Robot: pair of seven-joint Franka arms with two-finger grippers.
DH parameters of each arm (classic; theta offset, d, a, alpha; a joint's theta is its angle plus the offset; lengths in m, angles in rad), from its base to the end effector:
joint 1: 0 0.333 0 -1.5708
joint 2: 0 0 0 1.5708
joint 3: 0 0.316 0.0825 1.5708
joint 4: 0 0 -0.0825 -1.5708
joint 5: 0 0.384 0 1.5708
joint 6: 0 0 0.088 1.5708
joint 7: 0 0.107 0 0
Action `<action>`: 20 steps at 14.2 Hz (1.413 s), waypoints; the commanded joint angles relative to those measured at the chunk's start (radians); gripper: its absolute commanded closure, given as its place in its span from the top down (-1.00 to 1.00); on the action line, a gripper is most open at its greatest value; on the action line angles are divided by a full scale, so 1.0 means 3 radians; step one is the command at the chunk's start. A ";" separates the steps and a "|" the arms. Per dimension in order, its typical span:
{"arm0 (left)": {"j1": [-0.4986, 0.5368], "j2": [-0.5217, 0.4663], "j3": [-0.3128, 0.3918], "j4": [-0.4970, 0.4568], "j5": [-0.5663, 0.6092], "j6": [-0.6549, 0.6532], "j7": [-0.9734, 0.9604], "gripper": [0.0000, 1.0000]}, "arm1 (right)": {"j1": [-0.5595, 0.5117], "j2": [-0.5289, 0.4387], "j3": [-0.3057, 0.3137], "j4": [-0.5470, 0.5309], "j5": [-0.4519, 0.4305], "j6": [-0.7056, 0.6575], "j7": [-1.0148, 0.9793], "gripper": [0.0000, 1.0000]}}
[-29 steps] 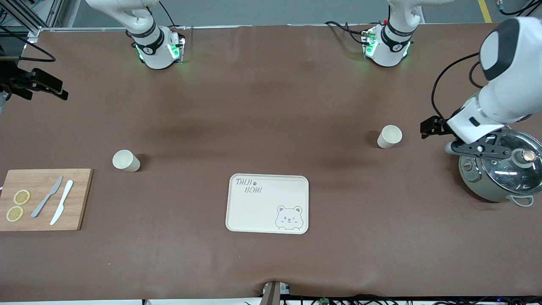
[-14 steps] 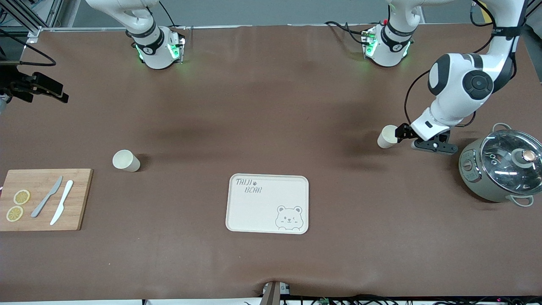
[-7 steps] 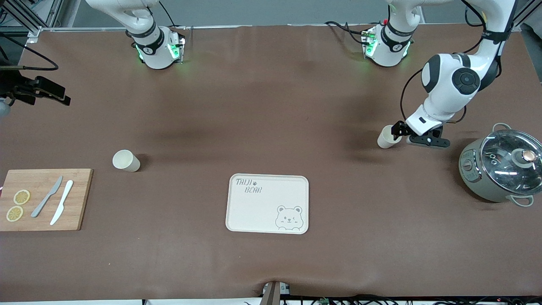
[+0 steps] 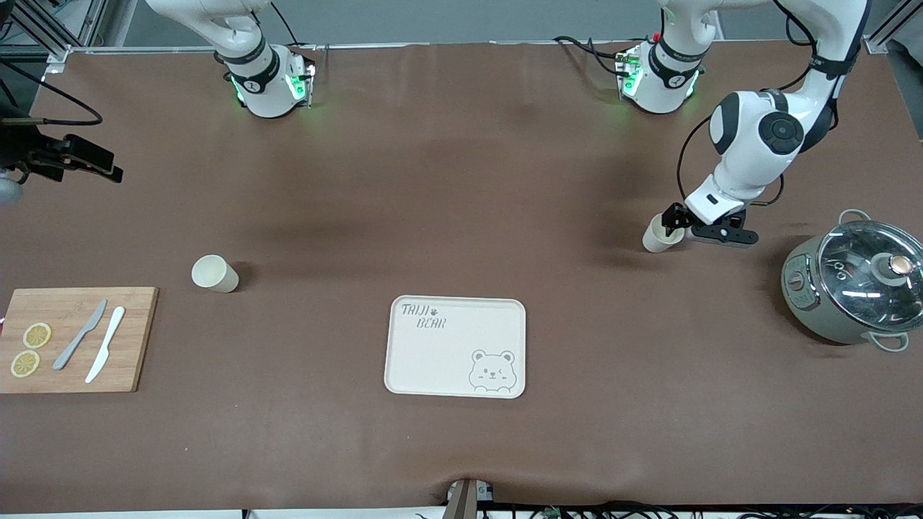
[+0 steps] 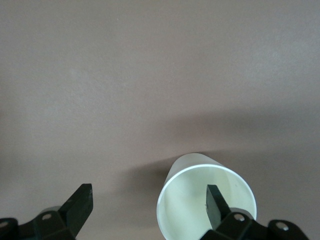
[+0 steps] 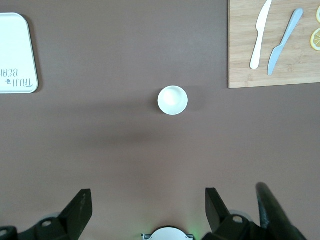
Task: Place white IKEA cup upright on tray with both arms
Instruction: 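Lower the left gripper and close it on the cup rim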
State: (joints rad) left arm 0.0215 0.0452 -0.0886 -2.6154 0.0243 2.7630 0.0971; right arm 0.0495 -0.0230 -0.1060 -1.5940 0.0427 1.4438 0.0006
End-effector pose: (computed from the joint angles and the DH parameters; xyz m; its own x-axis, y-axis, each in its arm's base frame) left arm 0.4449 -0.0312 0.2453 0.9775 -0.1849 0.1012 -0.1841 -0.9828 -0.0171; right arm 0.5324 -0.0258 0.6160 0.9906 -0.0509 -0.1269 -0.0570 -0.9974 -0.0450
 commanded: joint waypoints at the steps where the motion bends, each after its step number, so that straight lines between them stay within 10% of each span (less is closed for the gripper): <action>1: 0.0061 0.0049 -0.0006 -0.0066 -0.0040 0.0162 0.0106 1.00 | -0.0042 0.0046 0.0026 0.0077 -0.0004 -0.0047 0.0019 1.00; 10: 0.0087 0.0177 -0.0006 -0.0102 -0.0040 0.0285 0.0162 1.00 | -0.0047 0.0107 0.0026 0.0093 -0.0004 -0.0037 0.0013 1.00; 13: 0.0092 0.0156 -0.0006 -0.0123 -0.0040 0.0280 0.0162 -0.99 | -0.0012 0.0183 0.0031 0.0093 -0.0060 -0.0017 0.0008 1.00; 20: 0.0087 0.0156 -0.0017 -0.0112 -0.0050 0.0280 0.0121 -1.00 | -0.0037 0.0393 0.0031 0.0098 -0.0055 -0.0032 0.0003 1.00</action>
State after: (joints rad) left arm 0.0411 0.1051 -0.0889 -2.6357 0.0243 2.8302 0.1180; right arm 0.0494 0.0771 -0.1043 -1.5893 0.0410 1.4511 0.0005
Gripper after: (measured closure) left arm 0.916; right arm 0.000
